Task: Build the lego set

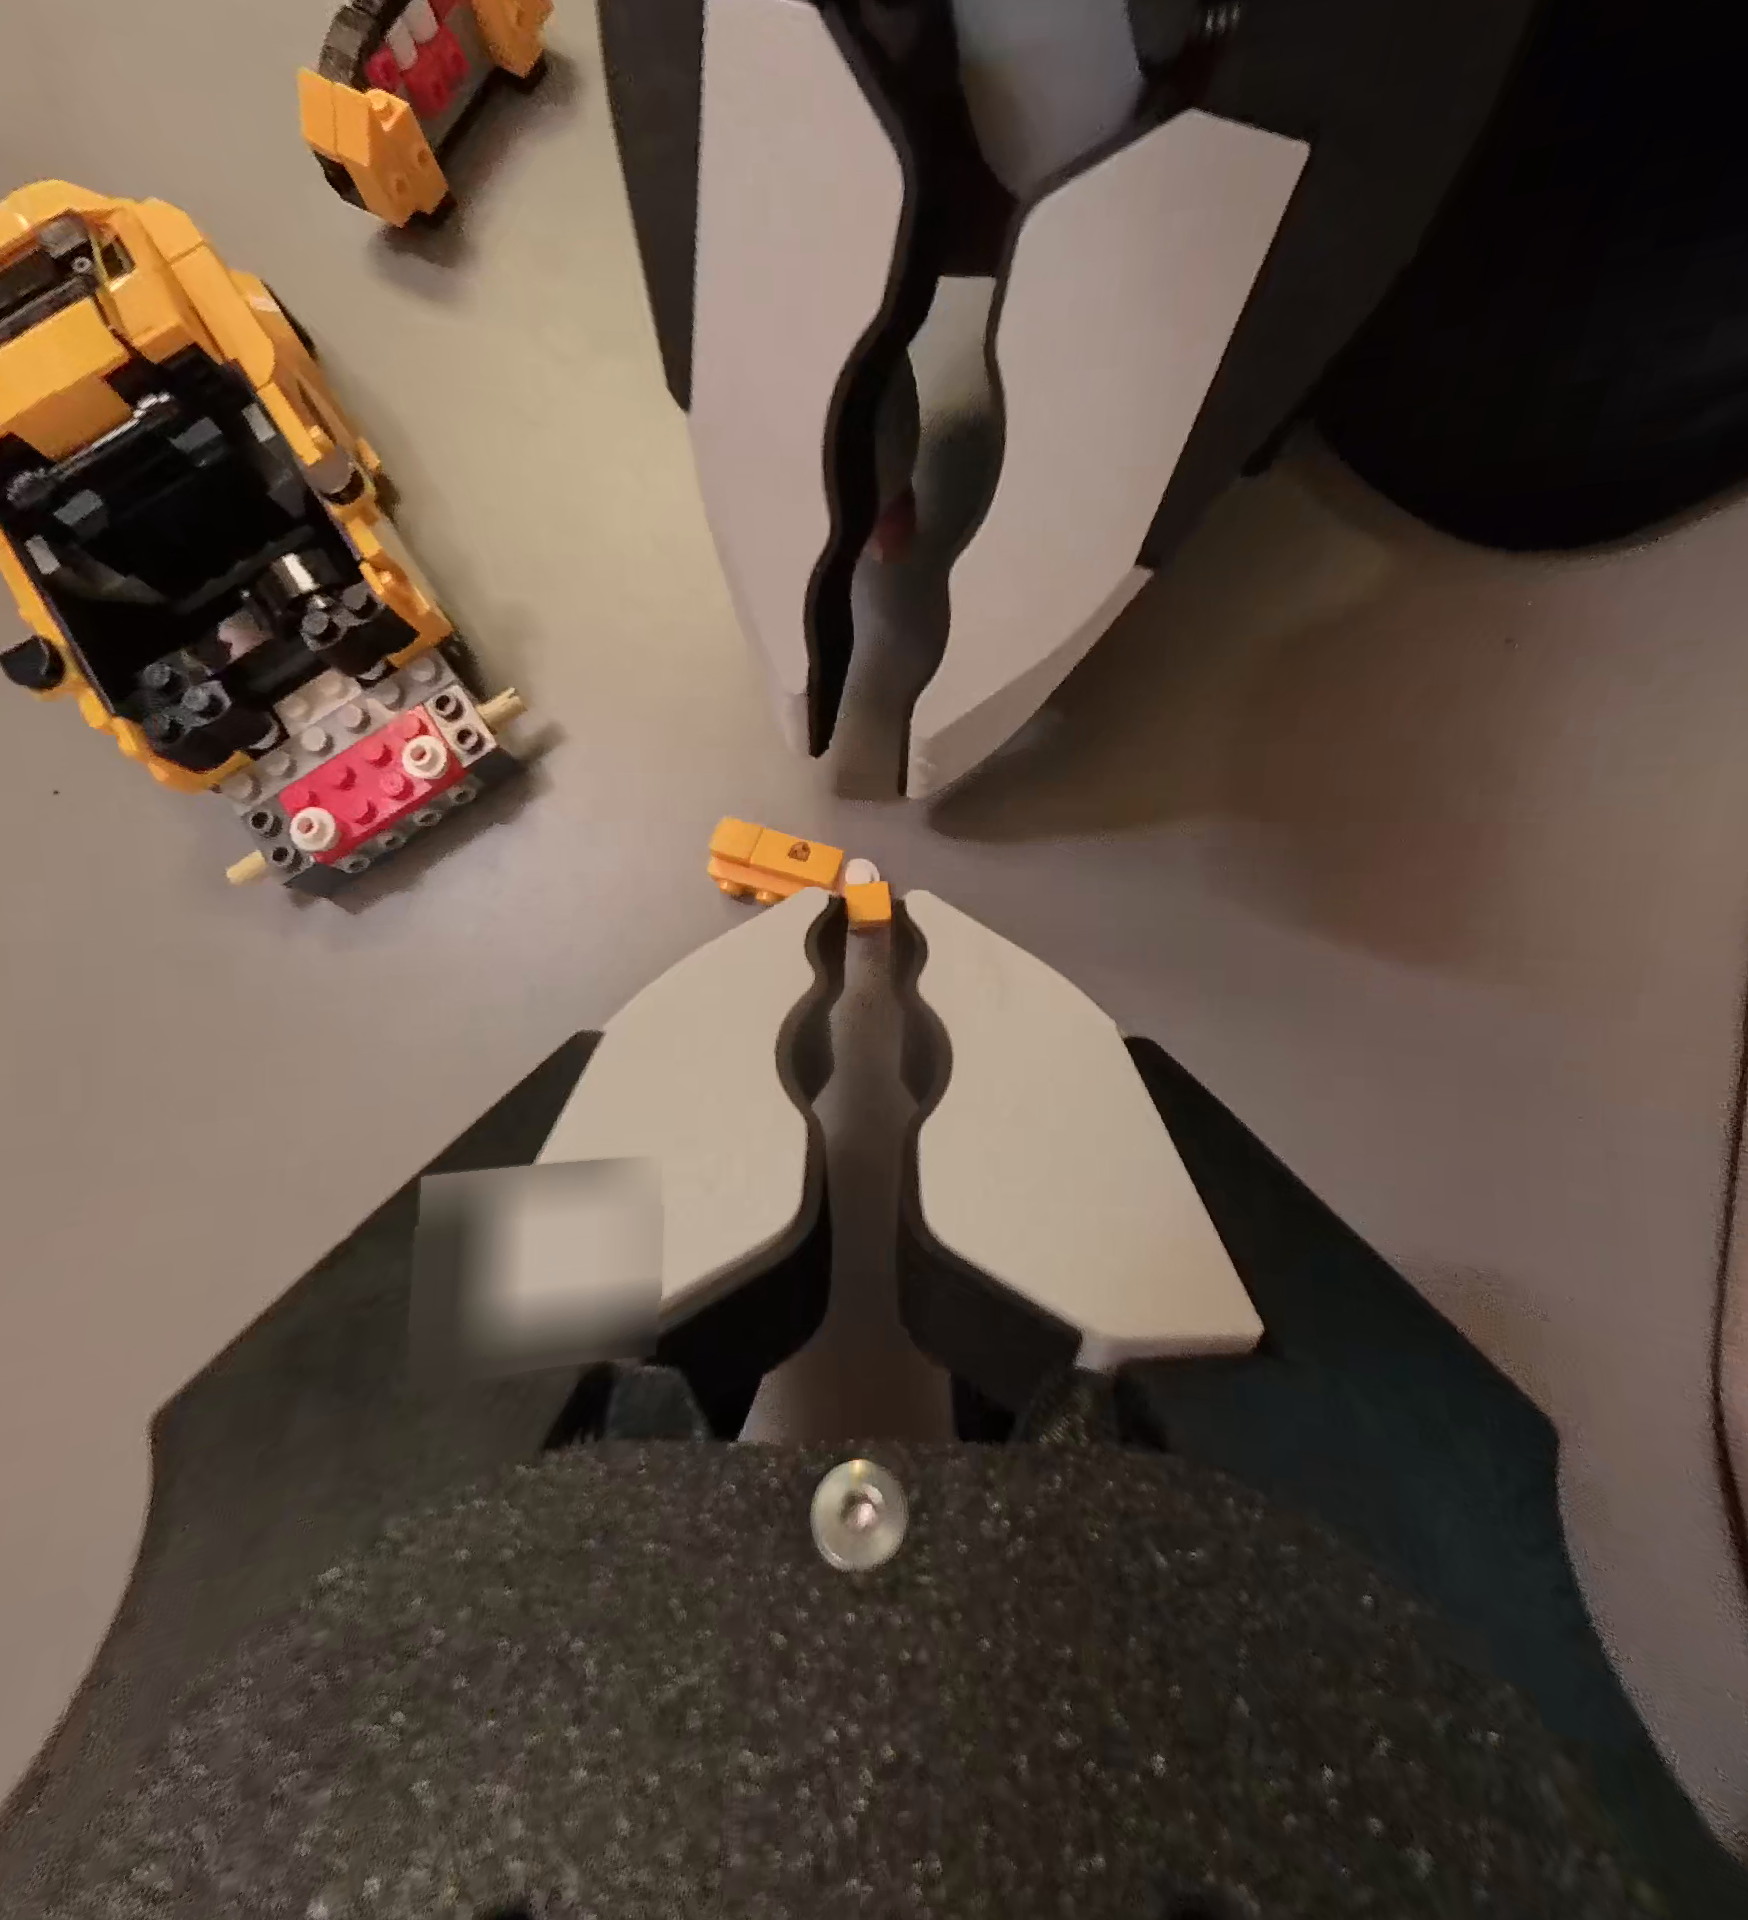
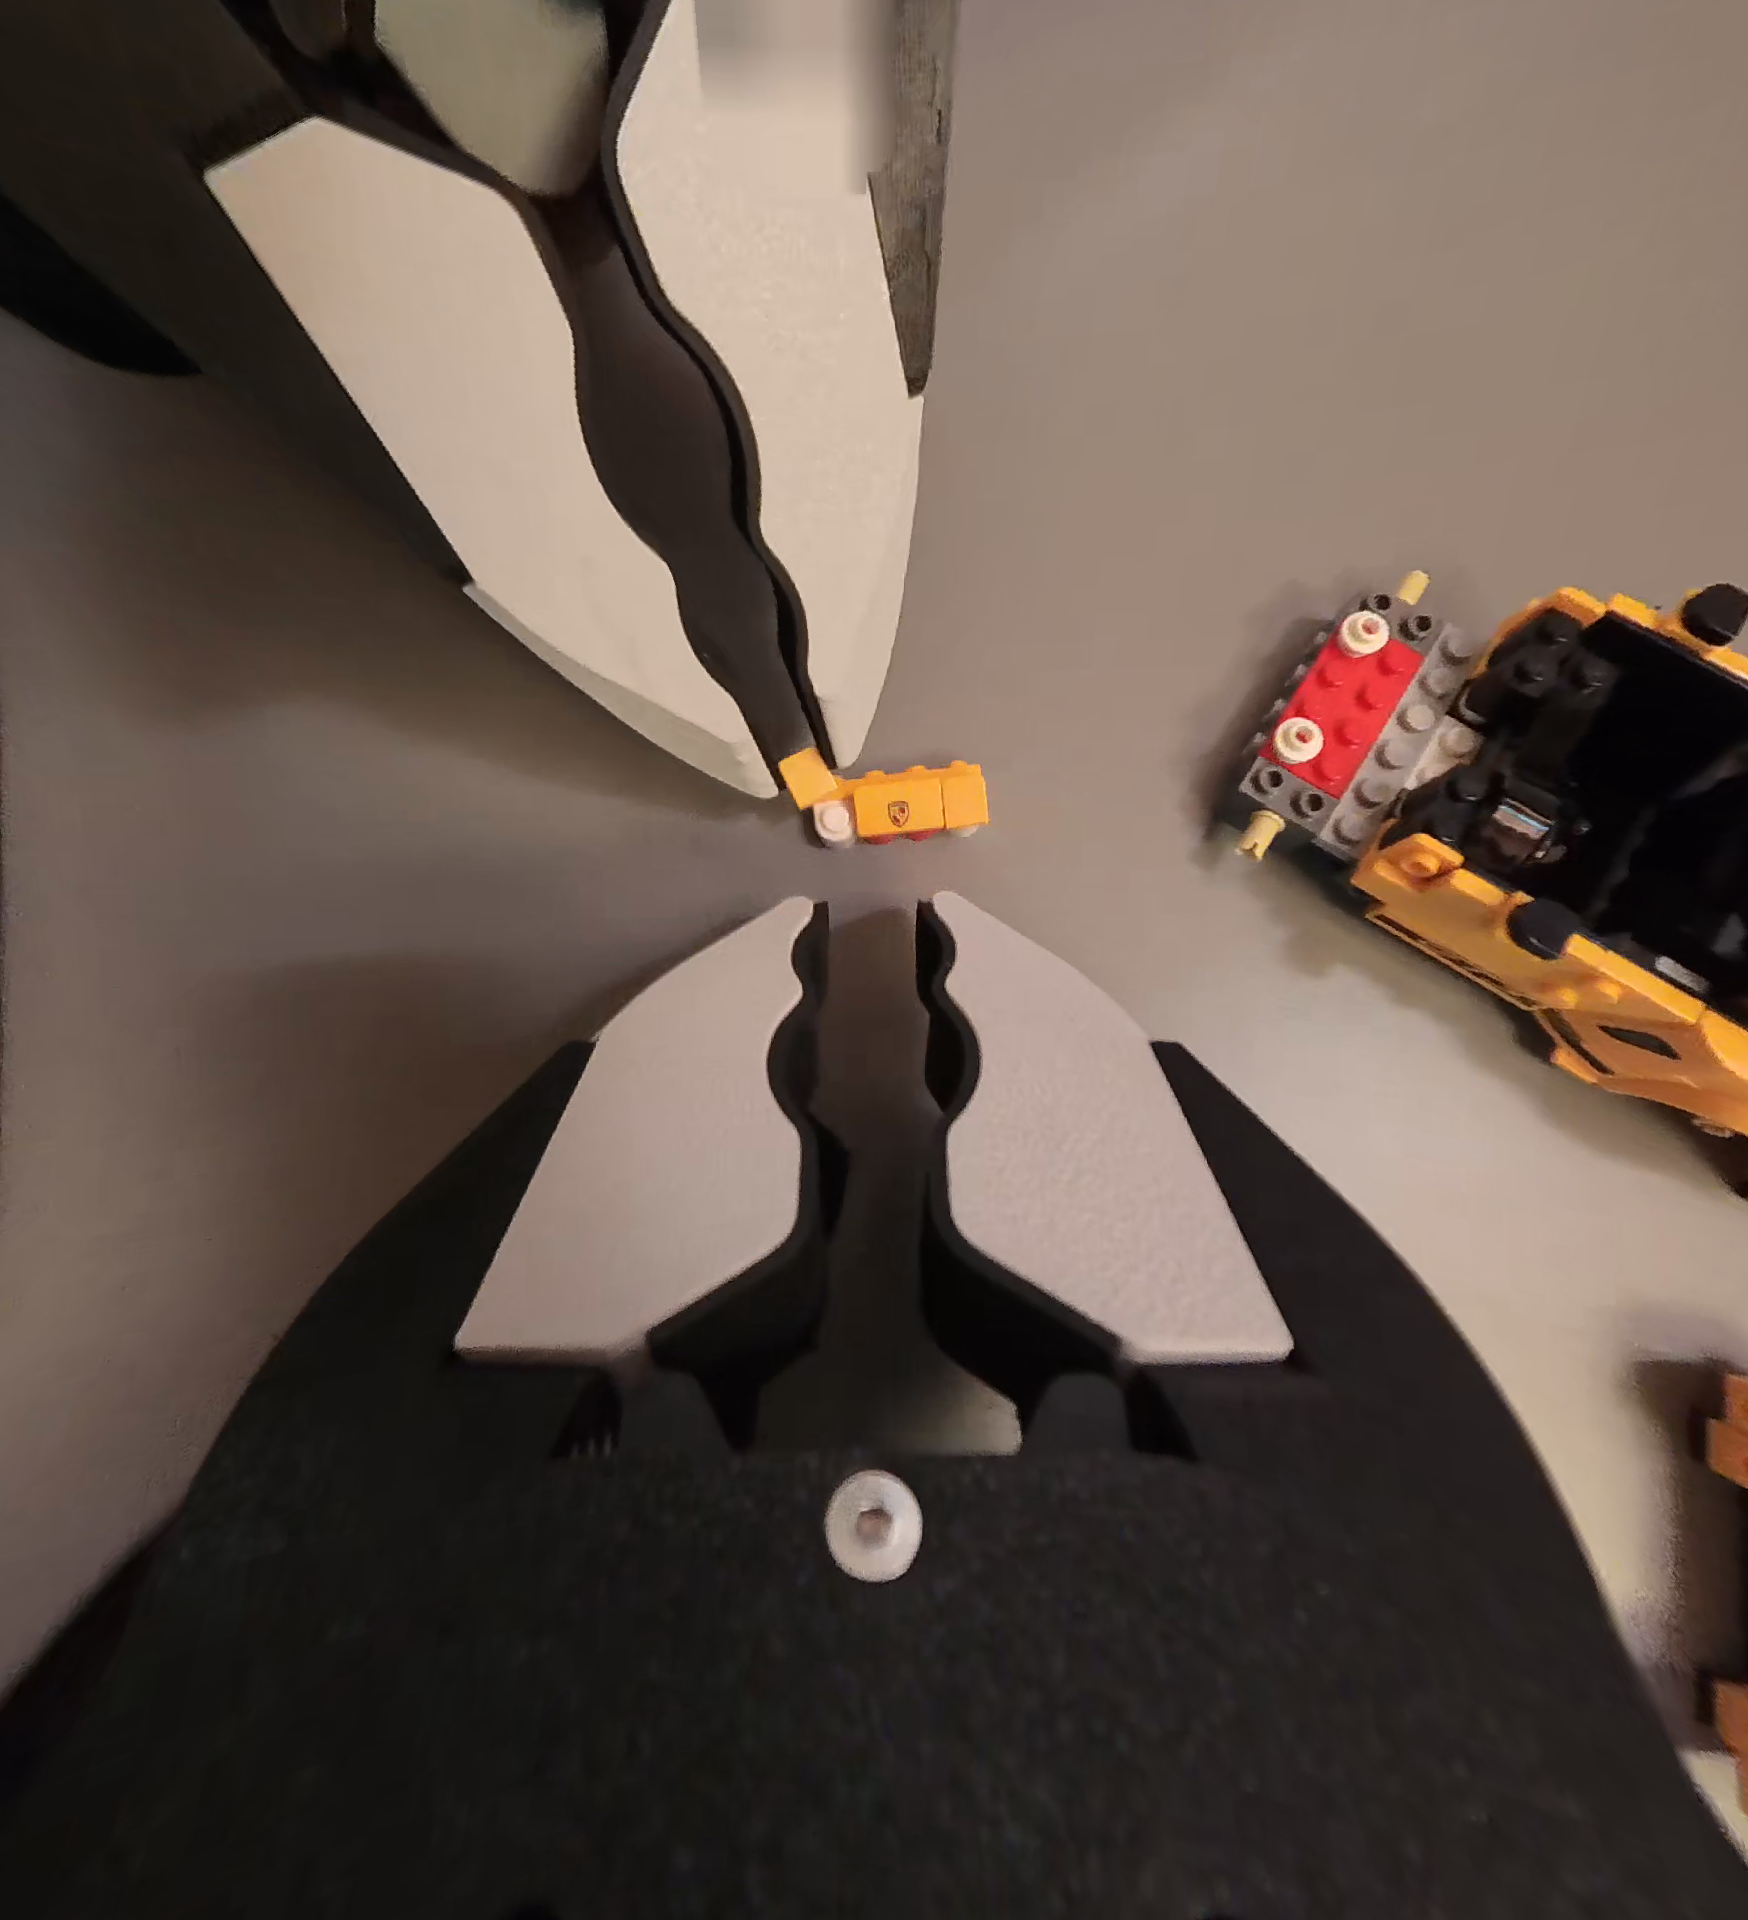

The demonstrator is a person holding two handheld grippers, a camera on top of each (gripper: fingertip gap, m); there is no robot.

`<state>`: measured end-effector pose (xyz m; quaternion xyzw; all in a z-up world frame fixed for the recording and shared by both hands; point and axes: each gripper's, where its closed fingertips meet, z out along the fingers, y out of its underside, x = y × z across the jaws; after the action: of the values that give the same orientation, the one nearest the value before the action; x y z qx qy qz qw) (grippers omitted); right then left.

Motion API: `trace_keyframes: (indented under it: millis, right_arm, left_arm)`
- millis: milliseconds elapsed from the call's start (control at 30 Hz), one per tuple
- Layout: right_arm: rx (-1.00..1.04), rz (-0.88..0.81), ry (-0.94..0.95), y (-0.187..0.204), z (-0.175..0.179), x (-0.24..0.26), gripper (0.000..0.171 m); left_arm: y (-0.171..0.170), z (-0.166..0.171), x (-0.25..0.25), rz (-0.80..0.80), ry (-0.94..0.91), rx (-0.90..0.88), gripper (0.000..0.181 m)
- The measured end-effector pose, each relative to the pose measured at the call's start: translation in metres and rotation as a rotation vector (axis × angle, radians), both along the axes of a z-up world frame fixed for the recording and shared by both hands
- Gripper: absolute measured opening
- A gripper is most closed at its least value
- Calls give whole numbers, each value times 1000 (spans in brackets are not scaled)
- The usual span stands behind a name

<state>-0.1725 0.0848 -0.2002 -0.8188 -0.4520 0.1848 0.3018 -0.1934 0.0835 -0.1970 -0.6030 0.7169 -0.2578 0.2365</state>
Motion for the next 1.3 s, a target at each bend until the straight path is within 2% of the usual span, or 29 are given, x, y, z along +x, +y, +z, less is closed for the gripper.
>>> trace_keyframes:
  millis: [633,833,1067,1300]
  right_arm:
    - [25,8,11,3,-1,-4,16]
    - [65,16,28,4,4,-7,10]
    - [167,121,30,-2,8,-19,15]
    - [204,132,-10,0,3,-19,16]
  left_arm:
    - [4,-1,5,-72,-37,180,10]
    - [3,0,5,-74,-43,181,11]
    - [4,1,4,-74,-47,189,11]
    - [4,1,3,-65,-57,169,10]
